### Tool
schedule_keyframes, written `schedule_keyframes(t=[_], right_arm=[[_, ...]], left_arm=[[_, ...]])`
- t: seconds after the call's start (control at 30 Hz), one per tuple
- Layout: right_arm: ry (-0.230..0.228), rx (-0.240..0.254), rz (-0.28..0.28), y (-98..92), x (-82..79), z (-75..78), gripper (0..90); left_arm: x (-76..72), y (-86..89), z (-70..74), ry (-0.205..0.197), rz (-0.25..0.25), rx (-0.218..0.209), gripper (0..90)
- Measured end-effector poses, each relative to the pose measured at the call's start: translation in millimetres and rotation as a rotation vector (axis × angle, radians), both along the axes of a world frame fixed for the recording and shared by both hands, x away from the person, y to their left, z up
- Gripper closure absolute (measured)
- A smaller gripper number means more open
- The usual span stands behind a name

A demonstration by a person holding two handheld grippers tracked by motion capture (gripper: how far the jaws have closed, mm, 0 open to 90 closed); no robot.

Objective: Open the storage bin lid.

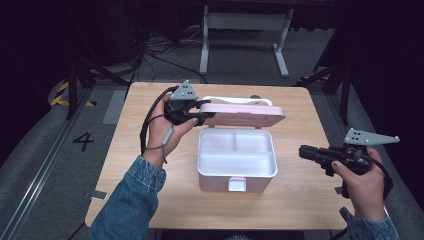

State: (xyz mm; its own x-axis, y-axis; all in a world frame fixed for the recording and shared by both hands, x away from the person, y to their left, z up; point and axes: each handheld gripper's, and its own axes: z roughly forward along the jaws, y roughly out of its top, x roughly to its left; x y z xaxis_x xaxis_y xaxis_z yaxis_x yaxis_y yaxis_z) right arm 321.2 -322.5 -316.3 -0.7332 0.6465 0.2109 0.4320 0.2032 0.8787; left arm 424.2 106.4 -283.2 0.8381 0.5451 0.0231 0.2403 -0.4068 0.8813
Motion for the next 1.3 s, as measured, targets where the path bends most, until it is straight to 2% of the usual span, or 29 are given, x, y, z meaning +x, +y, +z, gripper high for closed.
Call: schedule_keyframes(t=[0.2,0.3,0.47,0.63,0.93,1.3], right_arm=[[-0.001,0.001,-0.004,-2.1,0.6,-0.3,82.0],[0.003,0.006,-0.007,-3.2,0.9,-0.5,82.0],[0.001,0.005,-0.006,-3.2,1.1,-0.6,82.0],[0.004,0.001,-0.008,-2.7,1.9,-1.3,82.0],[0.005,-0.005,-0.009,-2.4,3.3,-2.7,82.0],[0.012,-0.002,-0.014,-4.6,5.5,-4.3,81.9]], left_arm=[[6.5,-0.5,1.9,-0.005,0.017,0.006,65.9],[9.8,-1.7,3.7,0.011,0.023,0.009,66.8],[14.6,-2.6,4.9,0.012,0.031,0.016,67.2],[25.3,-3.5,4.8,0.02,0.053,0.009,67.3],[41.7,-7.4,4.6,0.024,0.095,0.024,66.7],[63.9,-10.7,-0.2,0.047,0.133,0.03,63.9]])
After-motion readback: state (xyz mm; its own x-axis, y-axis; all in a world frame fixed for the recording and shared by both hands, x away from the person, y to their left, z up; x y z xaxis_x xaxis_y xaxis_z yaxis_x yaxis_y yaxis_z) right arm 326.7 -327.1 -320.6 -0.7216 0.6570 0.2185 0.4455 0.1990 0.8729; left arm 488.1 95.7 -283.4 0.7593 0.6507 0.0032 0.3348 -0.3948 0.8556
